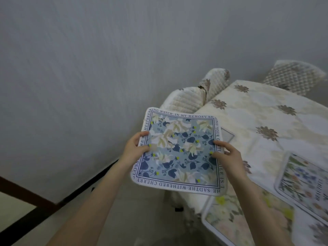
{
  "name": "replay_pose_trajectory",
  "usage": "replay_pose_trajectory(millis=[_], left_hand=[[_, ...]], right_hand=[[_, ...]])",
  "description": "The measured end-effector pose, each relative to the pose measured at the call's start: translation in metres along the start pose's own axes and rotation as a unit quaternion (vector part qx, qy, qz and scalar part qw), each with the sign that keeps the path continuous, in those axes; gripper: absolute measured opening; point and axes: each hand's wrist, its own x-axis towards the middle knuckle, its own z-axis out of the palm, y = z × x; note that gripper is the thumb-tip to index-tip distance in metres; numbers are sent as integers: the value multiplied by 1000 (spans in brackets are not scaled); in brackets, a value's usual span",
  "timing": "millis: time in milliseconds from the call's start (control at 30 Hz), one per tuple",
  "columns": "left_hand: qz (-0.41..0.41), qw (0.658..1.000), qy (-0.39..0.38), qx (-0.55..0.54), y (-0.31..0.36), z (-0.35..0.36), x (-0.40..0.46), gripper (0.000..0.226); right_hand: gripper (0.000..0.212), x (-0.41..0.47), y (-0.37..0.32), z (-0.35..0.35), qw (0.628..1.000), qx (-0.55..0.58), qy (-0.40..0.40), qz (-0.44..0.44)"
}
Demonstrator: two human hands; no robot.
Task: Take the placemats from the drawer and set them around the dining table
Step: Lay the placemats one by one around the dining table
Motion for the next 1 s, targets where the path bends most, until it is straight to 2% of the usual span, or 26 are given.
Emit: replay_pose_trajectory(millis=[200, 367, 700, 1000], left_hand=[[-9, 1000, -2, 9, 13, -79, 36, 49], [-2, 1000, -14, 22, 22, -110, 82, 49], [14, 996, -70, 44, 75, -107, 232, 48], [25, 987, -137, 84, 128, -84, 365, 46]], right_hand=[[35, 5, -17, 92, 999, 18, 16, 22], [36, 21, -26, 132, 999, 22, 34, 25], [36, 142, -59, 175, 995, 35, 92, -5], [36, 233, -103, 199, 983, 47, 180, 15]])
